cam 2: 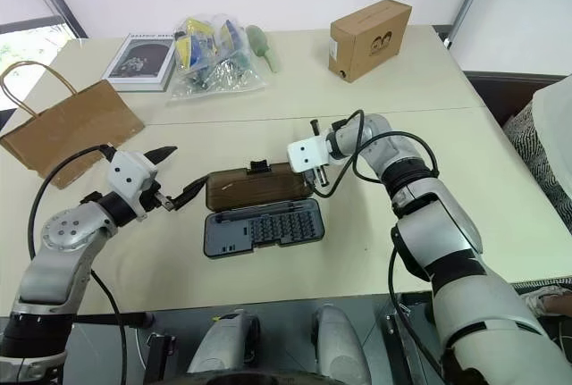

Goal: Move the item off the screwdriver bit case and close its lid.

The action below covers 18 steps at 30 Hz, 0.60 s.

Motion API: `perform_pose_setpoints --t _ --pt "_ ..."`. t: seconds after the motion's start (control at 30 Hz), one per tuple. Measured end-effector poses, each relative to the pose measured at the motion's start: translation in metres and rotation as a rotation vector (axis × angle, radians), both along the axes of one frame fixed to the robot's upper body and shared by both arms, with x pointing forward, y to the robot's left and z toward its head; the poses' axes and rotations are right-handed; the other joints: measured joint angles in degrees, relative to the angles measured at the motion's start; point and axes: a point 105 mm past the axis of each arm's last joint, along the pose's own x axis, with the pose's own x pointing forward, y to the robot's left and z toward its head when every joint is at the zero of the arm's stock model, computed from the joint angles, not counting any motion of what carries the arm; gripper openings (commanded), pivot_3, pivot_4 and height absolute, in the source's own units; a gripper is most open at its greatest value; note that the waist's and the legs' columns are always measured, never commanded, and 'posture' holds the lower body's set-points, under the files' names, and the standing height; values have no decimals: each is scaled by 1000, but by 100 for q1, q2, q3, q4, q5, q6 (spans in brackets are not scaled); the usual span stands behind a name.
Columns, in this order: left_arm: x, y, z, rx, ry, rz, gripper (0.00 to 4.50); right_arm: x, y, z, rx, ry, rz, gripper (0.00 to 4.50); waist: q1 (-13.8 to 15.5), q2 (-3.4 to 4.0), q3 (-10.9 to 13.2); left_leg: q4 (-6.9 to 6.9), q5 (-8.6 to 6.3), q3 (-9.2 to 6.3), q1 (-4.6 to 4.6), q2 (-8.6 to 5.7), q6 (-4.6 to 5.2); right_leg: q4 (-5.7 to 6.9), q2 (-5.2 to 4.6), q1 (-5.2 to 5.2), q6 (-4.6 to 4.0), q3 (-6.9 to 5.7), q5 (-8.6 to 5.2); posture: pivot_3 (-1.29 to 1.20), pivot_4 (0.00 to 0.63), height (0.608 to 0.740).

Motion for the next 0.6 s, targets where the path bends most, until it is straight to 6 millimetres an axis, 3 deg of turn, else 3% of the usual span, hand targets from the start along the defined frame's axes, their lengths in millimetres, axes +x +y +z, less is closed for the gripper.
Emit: perform_pose_setpoints --t 0.37,0.6 --pt "1 -6 -2 13 4 -20 4500 2 -16 0 -32 22 -41 63 14 1 0 0 1 1 0 -2 -1 0 -1 0 0 0 0 0 150 740" --pt "1 -7 -3 13 6 -22 4500 1 -16 2 -25 26 -47 63 13 1 0 0 1 2 0 -2 -1 0 0 0 1 -1 0 0 150 740"
